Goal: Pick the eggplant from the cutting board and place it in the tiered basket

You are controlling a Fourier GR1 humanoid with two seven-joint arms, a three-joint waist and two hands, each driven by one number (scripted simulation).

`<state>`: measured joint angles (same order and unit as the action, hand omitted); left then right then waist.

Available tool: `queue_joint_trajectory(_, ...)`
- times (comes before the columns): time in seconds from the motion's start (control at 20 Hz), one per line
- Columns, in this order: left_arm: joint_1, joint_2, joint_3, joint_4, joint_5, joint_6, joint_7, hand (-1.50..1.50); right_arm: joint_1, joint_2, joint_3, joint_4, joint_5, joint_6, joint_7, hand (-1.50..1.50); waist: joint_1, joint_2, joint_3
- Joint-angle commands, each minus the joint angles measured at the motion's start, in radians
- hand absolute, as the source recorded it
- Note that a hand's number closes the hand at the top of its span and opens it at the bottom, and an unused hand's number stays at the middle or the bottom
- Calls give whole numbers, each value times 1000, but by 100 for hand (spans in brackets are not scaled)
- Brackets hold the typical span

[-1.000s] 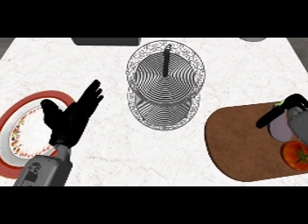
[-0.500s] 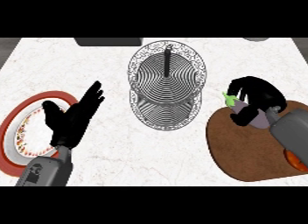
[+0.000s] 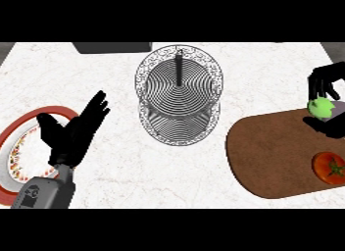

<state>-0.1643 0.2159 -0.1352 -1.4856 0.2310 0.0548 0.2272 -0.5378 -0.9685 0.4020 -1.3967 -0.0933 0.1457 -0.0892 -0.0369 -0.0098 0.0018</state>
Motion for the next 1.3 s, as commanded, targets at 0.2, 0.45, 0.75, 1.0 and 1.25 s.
queue_joint_trajectory(0.2,-23,4,24,-7,14,-26,9,0,45,-170,-308,-138,-224,110,-77,150,13,4,-2)
queue_joint_trajectory(0.45,11,-10,2,14,-16,-56,-36,0,-80,-161,-376,-136,-235,178,36,150,42,9,-3)
queue_joint_trajectory(0.75,-9,-46,-13,13,-39,-42,-9,0,-240,-107,-318,-222,-200,205,260,150,54,10,-4)
queue_joint_trajectory(1.0,-15,-45,-10,-40,-47,-35,34,0,-352,70,-233,-193,-128,156,379,150,56,10,-3)
queue_joint_trajectory(1.25,-39,-52,-7,-14,-62,-35,36,0,-573,232,-164,-71,-85,125,542,150,63,11,-4)
